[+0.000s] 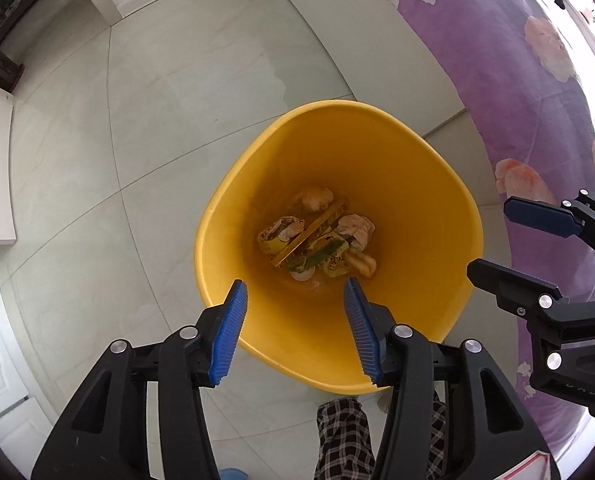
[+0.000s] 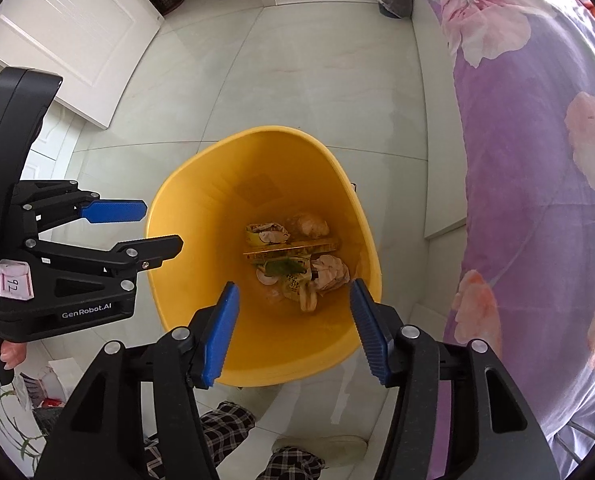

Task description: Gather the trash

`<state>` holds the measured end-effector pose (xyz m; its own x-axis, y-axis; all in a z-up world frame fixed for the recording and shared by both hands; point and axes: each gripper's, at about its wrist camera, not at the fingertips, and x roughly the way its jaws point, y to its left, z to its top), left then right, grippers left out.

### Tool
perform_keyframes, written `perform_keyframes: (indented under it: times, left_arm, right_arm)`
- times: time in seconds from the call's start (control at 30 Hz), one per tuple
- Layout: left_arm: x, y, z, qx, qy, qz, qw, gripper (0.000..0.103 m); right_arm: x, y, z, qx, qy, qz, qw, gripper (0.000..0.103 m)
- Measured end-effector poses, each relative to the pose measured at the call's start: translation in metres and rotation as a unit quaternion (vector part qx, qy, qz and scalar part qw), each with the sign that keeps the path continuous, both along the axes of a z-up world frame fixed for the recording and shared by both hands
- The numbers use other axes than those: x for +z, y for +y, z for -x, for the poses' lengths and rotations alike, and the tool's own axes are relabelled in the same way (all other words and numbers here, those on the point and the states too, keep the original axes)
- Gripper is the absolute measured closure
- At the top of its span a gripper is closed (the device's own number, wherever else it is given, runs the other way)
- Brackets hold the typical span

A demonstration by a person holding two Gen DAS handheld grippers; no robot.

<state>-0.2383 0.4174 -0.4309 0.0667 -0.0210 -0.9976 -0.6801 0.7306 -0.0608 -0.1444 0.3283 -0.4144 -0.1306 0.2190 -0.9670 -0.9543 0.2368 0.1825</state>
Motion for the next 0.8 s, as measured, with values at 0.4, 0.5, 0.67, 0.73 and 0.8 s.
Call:
perform_keyframes:
  times: [0.4,0.5,0.67,0.73,0.8]
  left_arm:
    - [0.016,-0.003,-0.002,0.020,0.004,-0.005,0.9998,0.052]
    - [0.031,-0.002,0.000,0.030,0.003,-0.008,0.9995,0.051]
    - [0.062,-0.008,0.004,0.043,-0.001,-0.017,0.9989,0.046]
    - [0.074,-0.010,0.007,0.047,-0.003,-0.019,0.9987,0.046]
    - [0.087,-0.011,0.011,0.052,-0.006,-0.019,0.9984,0.045]
  right_arm:
    - [0.022,-0.008,-0.004,-0.018,-0.009,-0.007,1.000,0.045]
    - [0.035,-0.012,-0.003,-0.028,-0.016,-0.007,0.999,0.045]
    - [0.063,-0.019,-0.001,-0.049,-0.018,-0.009,0.999,0.045]
    - [0.074,-0.021,0.001,-0.057,-0.021,-0.008,0.998,0.045]
    - [0.085,-0.024,0.003,-0.065,-0.023,-0.008,0.998,0.045]
